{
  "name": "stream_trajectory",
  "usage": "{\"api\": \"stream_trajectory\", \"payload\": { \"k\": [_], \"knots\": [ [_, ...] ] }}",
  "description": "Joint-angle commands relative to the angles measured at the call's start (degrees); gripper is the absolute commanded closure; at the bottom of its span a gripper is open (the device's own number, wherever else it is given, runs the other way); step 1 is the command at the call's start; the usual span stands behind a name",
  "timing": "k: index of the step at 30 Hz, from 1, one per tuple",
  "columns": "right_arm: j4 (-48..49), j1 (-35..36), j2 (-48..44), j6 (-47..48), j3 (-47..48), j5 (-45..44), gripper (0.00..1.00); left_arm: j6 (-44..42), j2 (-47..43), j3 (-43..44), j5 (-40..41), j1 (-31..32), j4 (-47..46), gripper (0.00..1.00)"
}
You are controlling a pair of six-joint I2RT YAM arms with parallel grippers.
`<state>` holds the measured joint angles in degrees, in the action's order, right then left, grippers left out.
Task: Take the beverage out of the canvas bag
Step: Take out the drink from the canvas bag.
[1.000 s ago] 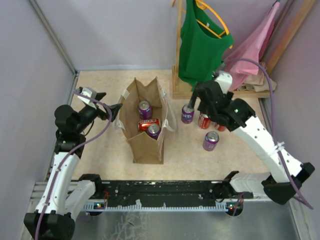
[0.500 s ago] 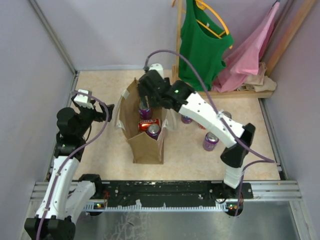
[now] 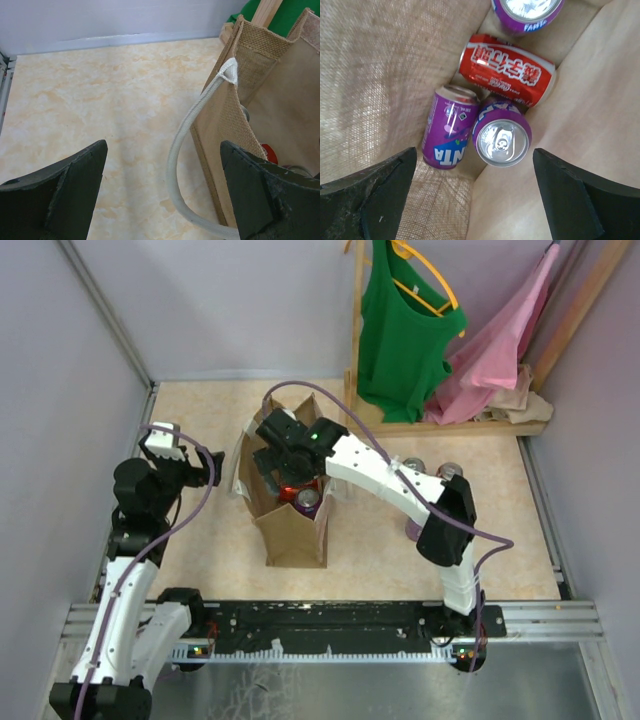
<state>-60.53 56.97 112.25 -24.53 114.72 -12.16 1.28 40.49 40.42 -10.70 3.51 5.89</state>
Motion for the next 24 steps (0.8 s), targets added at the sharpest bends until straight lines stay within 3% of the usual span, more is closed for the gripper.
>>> {"api": "stream_trajectory", "payload": {
  "k": [1,24],
  "knots": [
    [2.5,0.9,-0.2,1.2,-2.5,3.6,0.01,0.7,-0.3,-0.8,-0.7,0.2,-0.6,0.00],
    [6.6,0.9,7.7,0.8,-7.5,4.1,0.01,0.4,0.9,-0.4,-1.8,0.1,-0.8,0.00]
  ]
}}
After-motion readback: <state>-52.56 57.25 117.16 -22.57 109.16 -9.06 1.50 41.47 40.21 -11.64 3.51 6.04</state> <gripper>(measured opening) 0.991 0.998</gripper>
